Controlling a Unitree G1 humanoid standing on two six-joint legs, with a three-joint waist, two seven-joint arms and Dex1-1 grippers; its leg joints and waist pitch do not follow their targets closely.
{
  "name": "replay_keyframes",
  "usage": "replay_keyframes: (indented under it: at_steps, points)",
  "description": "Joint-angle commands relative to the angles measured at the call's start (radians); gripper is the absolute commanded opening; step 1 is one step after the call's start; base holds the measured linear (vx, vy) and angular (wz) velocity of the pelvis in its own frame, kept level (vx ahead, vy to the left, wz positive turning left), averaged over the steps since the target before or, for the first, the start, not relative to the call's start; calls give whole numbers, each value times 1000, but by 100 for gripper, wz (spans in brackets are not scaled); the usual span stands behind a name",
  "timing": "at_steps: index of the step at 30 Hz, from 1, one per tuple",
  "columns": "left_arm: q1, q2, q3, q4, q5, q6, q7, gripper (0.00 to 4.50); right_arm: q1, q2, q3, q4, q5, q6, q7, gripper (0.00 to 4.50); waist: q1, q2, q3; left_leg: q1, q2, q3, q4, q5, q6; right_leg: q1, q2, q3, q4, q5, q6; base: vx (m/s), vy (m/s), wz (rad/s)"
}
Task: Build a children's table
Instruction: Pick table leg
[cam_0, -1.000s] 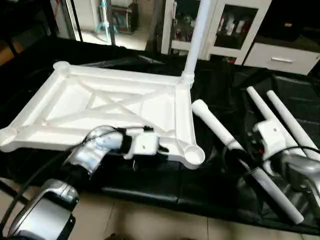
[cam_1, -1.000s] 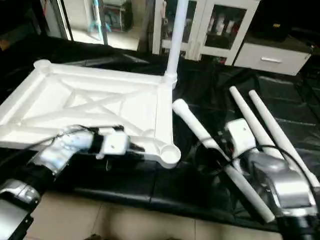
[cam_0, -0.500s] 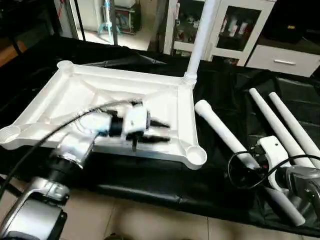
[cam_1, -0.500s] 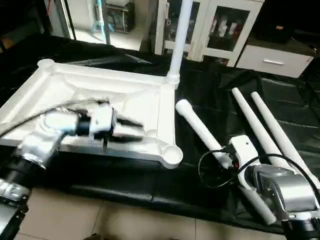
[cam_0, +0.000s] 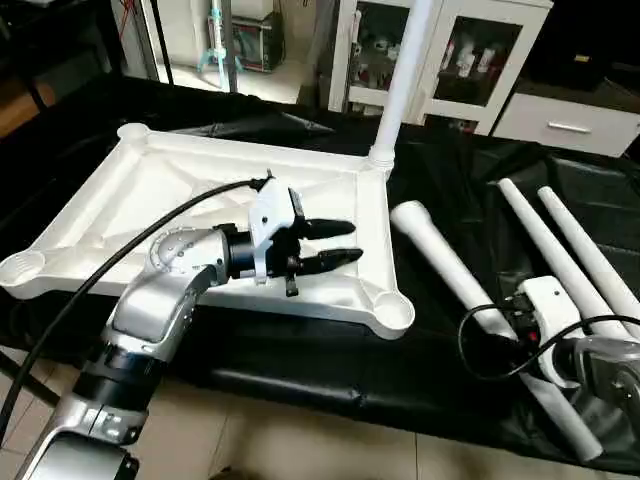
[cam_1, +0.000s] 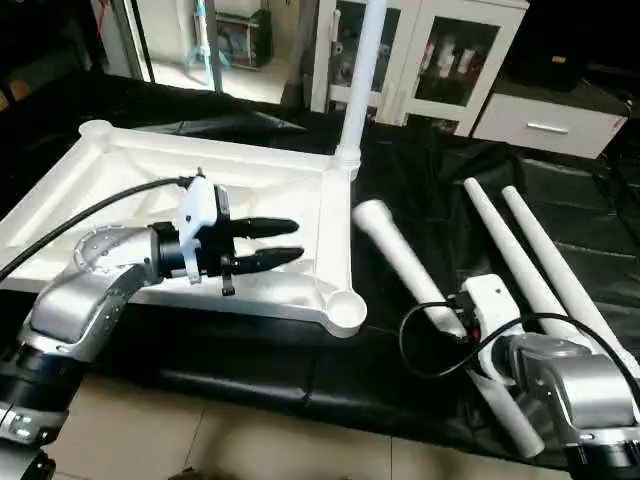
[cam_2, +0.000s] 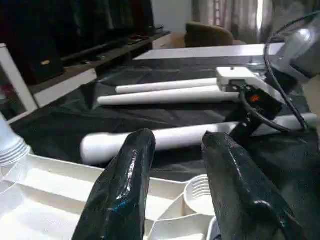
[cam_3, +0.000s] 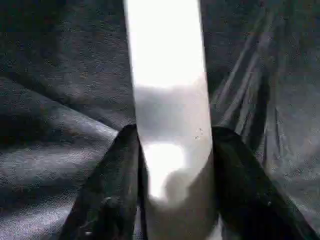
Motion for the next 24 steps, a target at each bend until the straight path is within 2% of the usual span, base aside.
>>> replay_keyframes:
  at_steps: [1, 5, 7, 8, 9, 10, 11, 12, 13, 14, 15, 16, 18, 19, 20, 21, 22, 23, 24]
  points:
    - [17, 4, -3, -33, 15, 27, 22, 189, 15, 4, -22, 27, 7, 19, -12, 167, -4, -1, -57, 8, 22, -8, -75, -206, -35, 43, -37, 23, -72, -234, -163, 0, 0, 0]
    - [44, -3, 0, -93, 16, 99, 80, 189, 20, 9, -44, 28, 12, 20, -13, 150, -6, 1, -58, 9, 21, -7, -74, -192, -33, 42, -34, 22, -70, -213, -161, 0, 0, 0]
    - [51, -5, -5, -103, 28, 102, 97, 189, 24, 9, -51, 25, 14, 20, -13, 149, -5, 2, -57, 10, 21, -7, -74, -192, -29, 41, -33, 22, -72, -209, -164, 0, 0, 0]
    - [56, -9, -5, -108, 32, 109, 114, 189, 26, 13, -66, 19, 21, 21, -14, 149, -4, 5, -57, 10, 21, -7, -74, -196, -29, 41, -33, 22, -72, -209, -164, 0, 0, 0]
    - [57, -14, -3, -113, 30, 120, 126, 189, 28, 11, -75, 8, 22, 11, -14, 148, -4, 2, -57, 10, 21, -7, -74, -197, -29, 42, -32, 22, -72, -208, -162, 0, 0, 0]
    - [58, -17, 0, -115, 30, 127, 136, 189, 29, 10, -82, -3, 23, -4, -11, 148, -4, 3, -58, 9, 21, -8, -74, -193, -30, 43, -33, 22, -72, -207, -161, 0, 0, 0]
    - [58, -23, 6, -118, 30, 138, 154, 189, 24, 18, -110, -21, 42, -17, -3, 148, -5, 2, -58, 8, 20, -7, -73, -193, -29, 42, -32, 22, -73, -207, -160, 0, 0, 0]
    - [56, -39, 22, -122, 22, 162, 185, 189, 1, 41, -173, -50, 89, -30, 7, 148, -6, 6, -58, 8, 20, -7, -73, -198, -28, 42, -33, 22, -71, -206, -162, 0, 0, 0]
    - [55, -50, 32, -127, 16, 180, 207, 189, -15, 57, -215, -67, 122, -35, 13, 148, -7, 0, -60, 7, 19, -7, -71, -199, -22, 43, -33, 22, -70, -204, -164, 0, 0, 0]
    - [49, -73, 47, -130, -4, 204, 232, 189, -45, 81, -272, -89, 178, -41, 27, 148, -6, 2, -61, 6, 19, -8, -71, -192, -19, 44, -34, 21, -70, -202, -165, 0, 0, 0]
    - [45, -88, 56, -136, -19, 224, 249, 189, -63, 96, -306, -102, 211, -43, 36, 147, -7, 0, -61, 4, 19, -8, -70, -185, -13, 46, -34, 21, -67, -195, -170, 0, 0, 0]
    - [36, -109, 64, -137, -31, 247, 275, 189, -84, 111, -331, -115, 247, -47, 47, 147, -9, -4, -62, -1, 18, -10, -70, -155, -6, 50, -34, 20, -65, -180, -168, 0, 0, 0]
    - [23, -138, 67, -144, -61, 277, 291, 189, -111, 134, -360, -130, 306, -59, 66, 147, -9, -2, -62, 4, 18, -5, -66, -138, 10, 44, -32, 20, -67, -169, -181, 0, 0, 0]
    - [23, -138, 67, -144, -61, 277, 291, 189, -111, 134, -360, -130, 306, -59, 66, 147, -9, -2, -62, 4, 18, -5, -66, -138, 10, 44, -32, 20, -67, -169, -181, 0, 0, 0]
    - [14, -160, 70, -154, -93, 313, 297, 206, -132, 159, -380, -139, 355, -78, 77, 147, -8, -2, -63, 4, 19, -4, -65, -125, 13, 46, -32, 21, -64, -159, -183, 0, 0, 0]
    - [13, -162, 70, -155, -96, 317, 297, 215, -134, 162, -382, -140, 360, -80, 77, 147, -7, 2, -64, 4, 19, -3, -64, -115, 15, 43, -32, 20, -63, -147, -191, 0, 0, 0]
    - [8, -177, 77, -164, -125, 352, 300, 222, -152, 188, -397, -144, 387, -85, 73, 147, -6, 0, -64, 6, 20, -1, -64, -112, 14, 43, -30, 20, -62, -138, -192, 0, 0, 0]
    - [1, -212, 93, -185, -190, 439, 314, 222, -196, 252, -428, -146, 435, -103, 39, 147, -5, -1, -65, 5, 19, -2, -64, -105, 14, 43, -29, 19, -61, -133, -194, 0, 0, 0]
    - [-1, -237, 99, -202, -239, 499, 320, 227, -227, 298, -447, -144, 462, -118, 9, 147, -8, -1, -68, 2, 16, -1, -62, -92, 13, 41, -31, 20, -55, -117, -209, 0, 0, 0]
